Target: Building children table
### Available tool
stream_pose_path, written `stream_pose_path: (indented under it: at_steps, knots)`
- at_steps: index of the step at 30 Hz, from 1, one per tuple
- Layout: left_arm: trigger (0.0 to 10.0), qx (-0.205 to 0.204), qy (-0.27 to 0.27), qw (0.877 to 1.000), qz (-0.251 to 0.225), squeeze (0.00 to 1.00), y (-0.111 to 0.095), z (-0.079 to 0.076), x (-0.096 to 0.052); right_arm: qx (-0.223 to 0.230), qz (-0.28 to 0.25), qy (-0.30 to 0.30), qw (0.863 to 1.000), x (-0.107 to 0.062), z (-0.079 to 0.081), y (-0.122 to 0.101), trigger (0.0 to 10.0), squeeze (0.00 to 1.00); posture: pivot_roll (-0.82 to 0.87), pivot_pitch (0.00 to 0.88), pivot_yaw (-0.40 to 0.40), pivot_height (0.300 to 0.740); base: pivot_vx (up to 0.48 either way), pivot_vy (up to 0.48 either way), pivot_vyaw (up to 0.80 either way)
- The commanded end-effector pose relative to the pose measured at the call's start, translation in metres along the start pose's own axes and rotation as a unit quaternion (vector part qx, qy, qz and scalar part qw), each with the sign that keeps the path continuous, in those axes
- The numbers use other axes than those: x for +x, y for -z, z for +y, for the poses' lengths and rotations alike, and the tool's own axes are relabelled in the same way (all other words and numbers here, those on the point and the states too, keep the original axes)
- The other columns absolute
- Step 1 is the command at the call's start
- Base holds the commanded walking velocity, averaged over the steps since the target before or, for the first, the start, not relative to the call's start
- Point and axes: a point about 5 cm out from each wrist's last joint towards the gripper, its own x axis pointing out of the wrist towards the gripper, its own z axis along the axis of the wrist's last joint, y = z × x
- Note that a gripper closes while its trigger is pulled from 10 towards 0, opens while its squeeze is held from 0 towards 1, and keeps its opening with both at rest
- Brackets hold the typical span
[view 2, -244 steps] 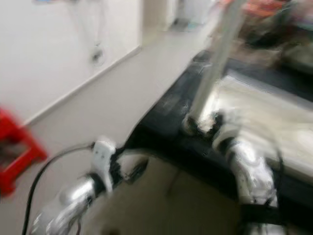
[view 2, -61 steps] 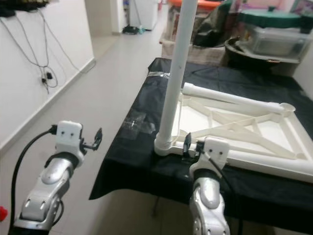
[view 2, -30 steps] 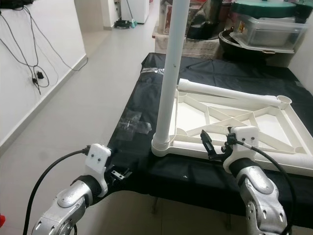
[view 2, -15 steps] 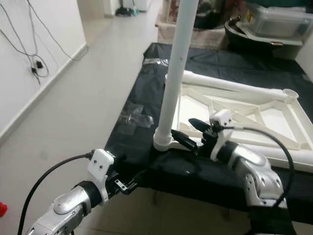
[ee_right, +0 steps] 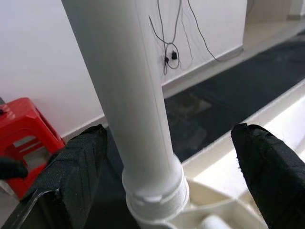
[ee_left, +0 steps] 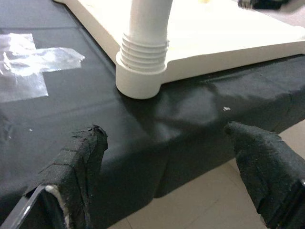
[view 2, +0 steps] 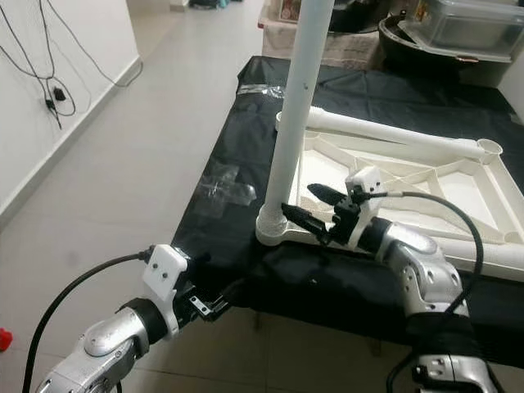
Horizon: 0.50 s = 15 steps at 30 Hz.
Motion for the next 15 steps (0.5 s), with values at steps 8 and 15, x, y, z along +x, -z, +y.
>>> stream_pose_path:
  at_steps: [8,15]
  knots:
    - [10.0,-0.009,0.007,1.000,0.011,0.00,0.002,-0.003,-0.003,-0.017,-0.001,-0.041,0.999,0.016,0.007,-0.001,10.0,0.00,0.18,0.126,-0.086,0.740,0.000,0.000,0.00]
    - [10.0,-0.009,0.008,1.000,0.012,0.00,0.003,-0.004,-0.003,-0.023,-0.006,-0.049,0.999,0.026,0.008,-0.003,10.0,0.00,0.17,0.122,-0.088,0.740,0.000,0.000,0.00]
